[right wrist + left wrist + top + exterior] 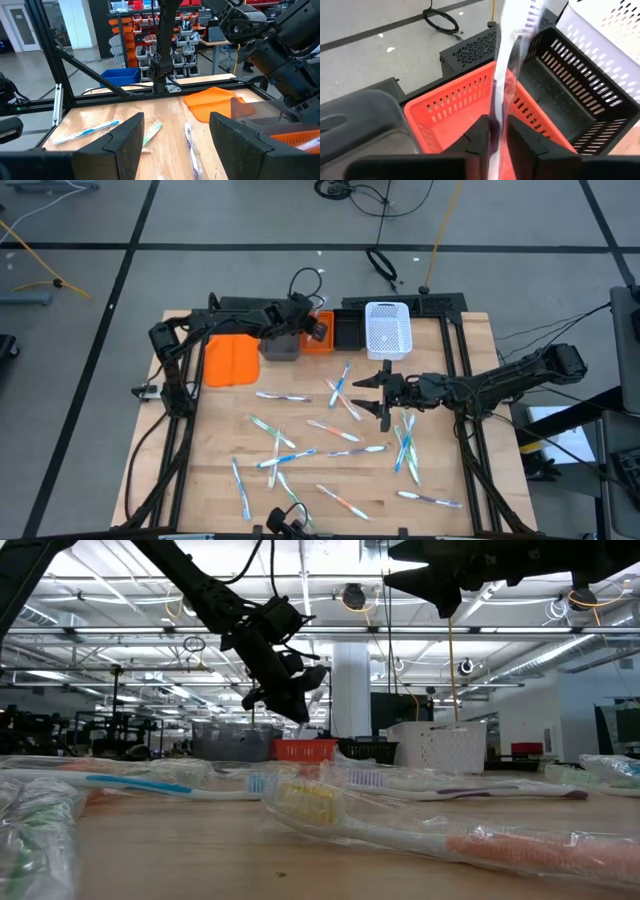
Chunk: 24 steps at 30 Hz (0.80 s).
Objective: Pick & Place Toothbrushes
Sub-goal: Put the violet toothbrush into the orange bin
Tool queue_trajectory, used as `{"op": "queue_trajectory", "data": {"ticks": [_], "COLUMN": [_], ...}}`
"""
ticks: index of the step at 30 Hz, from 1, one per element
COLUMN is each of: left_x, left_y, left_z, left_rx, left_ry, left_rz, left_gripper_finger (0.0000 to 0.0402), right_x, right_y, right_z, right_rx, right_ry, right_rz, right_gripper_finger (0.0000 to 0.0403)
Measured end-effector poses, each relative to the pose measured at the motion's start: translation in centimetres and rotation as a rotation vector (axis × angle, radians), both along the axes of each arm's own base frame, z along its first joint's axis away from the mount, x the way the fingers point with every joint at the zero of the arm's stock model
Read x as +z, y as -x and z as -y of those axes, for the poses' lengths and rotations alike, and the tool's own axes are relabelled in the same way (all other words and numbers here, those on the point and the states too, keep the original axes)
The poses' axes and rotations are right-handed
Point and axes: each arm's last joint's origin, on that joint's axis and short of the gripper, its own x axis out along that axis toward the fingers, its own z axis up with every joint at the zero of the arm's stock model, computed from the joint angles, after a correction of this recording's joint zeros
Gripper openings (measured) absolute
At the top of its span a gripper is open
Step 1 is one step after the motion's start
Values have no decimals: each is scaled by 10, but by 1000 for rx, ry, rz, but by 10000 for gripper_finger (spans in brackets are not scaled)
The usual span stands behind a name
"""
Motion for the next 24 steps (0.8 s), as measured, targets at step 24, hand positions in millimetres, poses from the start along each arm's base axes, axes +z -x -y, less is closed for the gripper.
{"op": "queue_trajectory", "data": {"ticks": [24], "left_x": [15], "left_y": [-1], "left_z": [13], "left_rx": [-303], "left_ry": [39], "left_rz": [33], "left_gripper_finger": [138], "right_x": [0], "right_y": [0], "right_z": [0], "right_rx": [0], "right_ry": [0], "right_rz": [0], "right_gripper_finger": [212]}}
